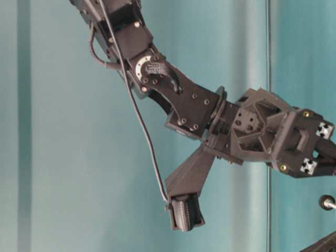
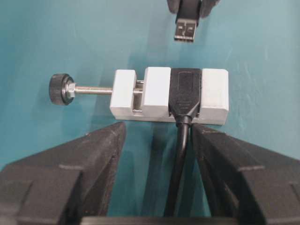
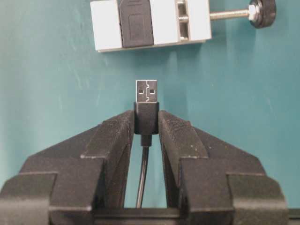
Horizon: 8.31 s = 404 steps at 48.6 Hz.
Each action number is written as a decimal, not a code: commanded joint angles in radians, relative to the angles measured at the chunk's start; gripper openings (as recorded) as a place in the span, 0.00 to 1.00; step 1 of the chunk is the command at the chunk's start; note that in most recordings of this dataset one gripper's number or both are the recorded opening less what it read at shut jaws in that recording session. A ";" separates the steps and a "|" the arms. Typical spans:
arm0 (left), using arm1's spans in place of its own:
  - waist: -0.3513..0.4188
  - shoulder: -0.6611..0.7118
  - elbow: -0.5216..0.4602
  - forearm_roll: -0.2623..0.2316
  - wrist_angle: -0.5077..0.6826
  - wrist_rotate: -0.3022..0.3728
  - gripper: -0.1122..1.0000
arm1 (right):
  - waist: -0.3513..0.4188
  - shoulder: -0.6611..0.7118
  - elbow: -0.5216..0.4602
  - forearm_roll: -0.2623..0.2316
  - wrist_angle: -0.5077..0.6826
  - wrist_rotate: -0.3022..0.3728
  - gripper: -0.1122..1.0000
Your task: Insert the USB cable into the female connector supported by the left arm.
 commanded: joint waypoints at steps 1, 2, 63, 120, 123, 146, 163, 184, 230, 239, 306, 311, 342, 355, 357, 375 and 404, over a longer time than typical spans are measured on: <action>0.003 -0.006 -0.008 0.002 -0.009 0.014 0.68 | -0.003 -0.012 -0.035 -0.003 -0.002 -0.006 0.29; 0.002 -0.006 -0.008 0.002 -0.009 0.014 0.68 | -0.003 -0.011 -0.037 -0.003 -0.002 -0.009 0.29; 0.003 0.009 -0.032 0.003 -0.011 0.014 0.68 | 0.000 0.023 -0.061 -0.003 -0.060 -0.081 0.29; 0.002 0.009 -0.032 0.003 -0.006 0.014 0.68 | 0.011 0.023 -0.072 -0.064 -0.071 -0.095 0.29; 0.003 0.009 -0.032 0.003 -0.006 0.014 0.68 | 0.011 0.025 -0.072 -0.064 -0.072 -0.094 0.29; 0.002 0.009 -0.032 0.003 -0.011 0.014 0.68 | 0.017 0.028 -0.075 -0.064 -0.094 -0.081 0.29; 0.002 0.009 -0.051 0.006 -0.014 0.015 0.68 | 0.017 0.040 -0.075 -0.064 -0.123 -0.081 0.29; -0.017 0.009 -0.052 0.006 -0.014 0.015 0.68 | 0.014 0.044 -0.101 -0.092 -0.123 -0.086 0.29; -0.067 0.058 -0.114 0.014 -0.012 0.015 0.68 | 0.014 0.060 -0.150 -0.098 -0.123 -0.107 0.29; -0.067 0.057 -0.106 0.014 -0.006 0.014 0.68 | 0.015 0.058 -0.146 -0.098 -0.121 -0.107 0.29; -0.049 -0.296 0.069 -0.003 0.210 0.006 0.68 | 0.021 -0.310 0.285 -0.100 -0.133 0.006 0.75; -0.041 -0.374 0.069 -0.002 0.288 0.006 0.68 | 0.017 -0.356 0.351 -0.100 -0.196 0.028 0.75; -0.066 -0.844 0.044 -0.002 0.604 -0.006 0.68 | 0.009 -0.581 0.535 -0.098 -0.319 0.063 0.75; -0.106 -1.037 0.037 -0.002 0.683 -0.028 0.68 | 0.009 -0.704 0.649 -0.098 -0.393 0.064 0.75; -0.109 -1.068 0.040 -0.003 0.673 -0.038 0.68 | 0.009 -0.732 0.681 -0.098 -0.431 0.064 0.75; -0.133 -1.146 0.064 -0.002 0.500 -0.051 0.68 | -0.006 -0.927 0.916 -0.098 -0.652 0.063 0.75; -0.132 -1.140 0.127 -0.002 0.229 -0.052 0.68 | 0.003 -1.591 1.166 -0.098 -0.657 0.061 0.75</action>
